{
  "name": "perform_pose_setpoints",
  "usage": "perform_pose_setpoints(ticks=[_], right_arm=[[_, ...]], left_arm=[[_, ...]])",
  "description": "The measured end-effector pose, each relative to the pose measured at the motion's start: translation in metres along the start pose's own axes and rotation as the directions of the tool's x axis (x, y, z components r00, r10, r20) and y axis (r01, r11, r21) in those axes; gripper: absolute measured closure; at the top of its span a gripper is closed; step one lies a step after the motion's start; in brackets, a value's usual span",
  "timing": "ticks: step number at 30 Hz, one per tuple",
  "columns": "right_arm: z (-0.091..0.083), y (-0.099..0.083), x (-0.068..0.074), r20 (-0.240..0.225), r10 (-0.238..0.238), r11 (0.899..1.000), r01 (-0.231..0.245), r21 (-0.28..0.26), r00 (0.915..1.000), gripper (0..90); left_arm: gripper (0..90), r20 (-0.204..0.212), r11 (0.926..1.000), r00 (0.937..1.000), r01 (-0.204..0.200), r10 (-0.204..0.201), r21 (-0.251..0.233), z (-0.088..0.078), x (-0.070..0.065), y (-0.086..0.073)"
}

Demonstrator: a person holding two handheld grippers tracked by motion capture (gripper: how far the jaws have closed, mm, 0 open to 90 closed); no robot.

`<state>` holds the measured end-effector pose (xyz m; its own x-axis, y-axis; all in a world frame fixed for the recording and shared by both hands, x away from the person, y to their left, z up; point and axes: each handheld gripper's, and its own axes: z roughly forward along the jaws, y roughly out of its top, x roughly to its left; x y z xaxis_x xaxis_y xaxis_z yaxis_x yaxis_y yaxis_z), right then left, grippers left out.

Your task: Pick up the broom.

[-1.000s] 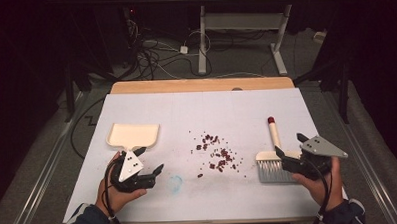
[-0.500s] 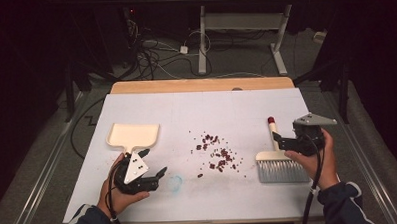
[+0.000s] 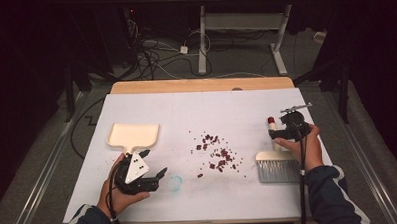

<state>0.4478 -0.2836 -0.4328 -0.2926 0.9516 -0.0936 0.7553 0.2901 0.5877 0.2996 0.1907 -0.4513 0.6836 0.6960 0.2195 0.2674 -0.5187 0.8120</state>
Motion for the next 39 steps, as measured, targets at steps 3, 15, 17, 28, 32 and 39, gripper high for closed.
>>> perform_pose_setpoints(ticks=[3, 15, 17, 28, 32, 39], right_arm=[[0.013, 0.0, -0.001, -0.011, 0.006, 0.999, -0.006, 0.052, 0.9999, 34.9], [0.024, 0.003, 0.007, -0.08, -0.021, 0.997, 0.028, 0.078, 0.9965, 61.7], [0.024, 0.003, 0.008, -0.083, -0.025, 0.997, 0.032, 0.076, 0.9963, 61.9], [0.025, 0.003, 0.013, -0.082, -0.067, 0.996, 0.072, 0.06, 0.9943, 69.8], [0.023, 0.001, 0.011, -0.105, -0.069, 0.996, 0.074, 0.044, 0.9921, 69.9], [0.006, -0.002, 0.001, -0.159, -0.093, 0.995, 0.087, -0.048, 0.9829, 70.0]], left_arm=[[21.6, -0.001, 1.0, 1.0, -0.002, 0.002, 0.006, 0.0, 0.0, 0.0], [21.6, 0.009, 0.9998, 0.9999, -0.011, 0.011, 0.015, 0.001, -0.002, 0.0], [21.6, 0.011, 0.9999, 0.9999, -0.008, 0.008, 0.013, 0.0, -0.002, 0.0], [21.6, 0.019, 0.9998, 0.9998, -0.007, 0.007, 0.017, 0.001, -0.001, 0.0], [21.6, 0.023, 0.9997, 0.9996, -0.016, 0.016, 0.017, 0.001, -0.003, 0.001], [22.1, 0.025, 0.9997, 0.9995, -0.017, 0.017, 0.015, 0.0, -0.003, 0.0]])
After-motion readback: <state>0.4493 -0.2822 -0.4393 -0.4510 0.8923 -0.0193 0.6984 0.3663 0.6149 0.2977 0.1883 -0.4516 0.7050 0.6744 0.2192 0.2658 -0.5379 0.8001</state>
